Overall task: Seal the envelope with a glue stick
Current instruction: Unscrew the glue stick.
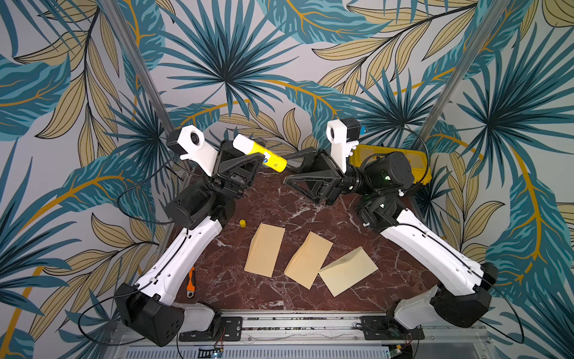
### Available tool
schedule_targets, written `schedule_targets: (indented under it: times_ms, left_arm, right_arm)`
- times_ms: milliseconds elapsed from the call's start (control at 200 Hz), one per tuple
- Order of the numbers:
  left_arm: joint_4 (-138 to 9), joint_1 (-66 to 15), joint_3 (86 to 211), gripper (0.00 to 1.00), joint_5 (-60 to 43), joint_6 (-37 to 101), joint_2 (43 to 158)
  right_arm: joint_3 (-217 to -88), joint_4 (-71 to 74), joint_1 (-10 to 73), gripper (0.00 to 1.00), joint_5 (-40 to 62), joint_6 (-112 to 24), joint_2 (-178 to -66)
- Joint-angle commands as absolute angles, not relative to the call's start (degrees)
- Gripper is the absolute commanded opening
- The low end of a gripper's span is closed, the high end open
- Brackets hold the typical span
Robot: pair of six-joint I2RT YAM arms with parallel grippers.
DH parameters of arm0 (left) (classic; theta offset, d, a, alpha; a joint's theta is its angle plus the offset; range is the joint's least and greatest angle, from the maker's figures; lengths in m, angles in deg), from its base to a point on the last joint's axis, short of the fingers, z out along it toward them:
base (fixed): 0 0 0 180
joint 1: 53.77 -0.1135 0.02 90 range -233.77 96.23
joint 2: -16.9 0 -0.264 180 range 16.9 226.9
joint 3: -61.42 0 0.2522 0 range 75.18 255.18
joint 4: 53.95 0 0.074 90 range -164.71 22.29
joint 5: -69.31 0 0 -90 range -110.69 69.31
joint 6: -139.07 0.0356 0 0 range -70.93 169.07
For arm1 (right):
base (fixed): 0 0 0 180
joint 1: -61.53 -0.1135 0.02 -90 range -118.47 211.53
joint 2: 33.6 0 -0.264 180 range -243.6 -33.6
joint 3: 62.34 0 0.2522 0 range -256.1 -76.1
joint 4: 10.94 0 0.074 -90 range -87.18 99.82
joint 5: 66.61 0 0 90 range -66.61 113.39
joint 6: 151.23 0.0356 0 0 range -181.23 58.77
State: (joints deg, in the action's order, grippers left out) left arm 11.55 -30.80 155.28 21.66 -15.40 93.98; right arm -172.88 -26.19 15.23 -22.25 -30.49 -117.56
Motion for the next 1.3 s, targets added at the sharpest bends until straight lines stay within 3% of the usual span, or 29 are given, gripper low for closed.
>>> schedule_targets:
  times_ms: [0, 235, 391, 781, 1292]
  left_arm:
    - [5.4, -31.0, 152.4, 0.00, 15.0, -12.9, 92.1]
    - [0.9, -31.0, 145.4, 0.00, 4.3, -14.0, 90.1]
    - [1.5, -31.0, 142.2, 0.00, -1.4, -19.1, 91.1]
    - [2.7, -30.9, 141.1, 0.00, -4.1, -24.0, 92.4]
    - [0.9, -30.6, 140.2, 0.00, -5.4, -24.8, 91.9]
  right_arm:
    - [-169.6, -25.5, 14.9, 0.60, -15.2, -46.1, -115.0]
    - [-163.5, -25.0, 14.5, 0.66, -3.0, -70.0, -111.1]
    - [-163.2, -30.1, 14.2, 0.70, -3.1, -80.0, -113.7]
    - [-170.2, -22.3, 12.5, 0.72, 0.5, -98.4, -120.4]
    - [-174.6, -16.9, 11.3, 0.56, 10.8, -112.0, -123.6]
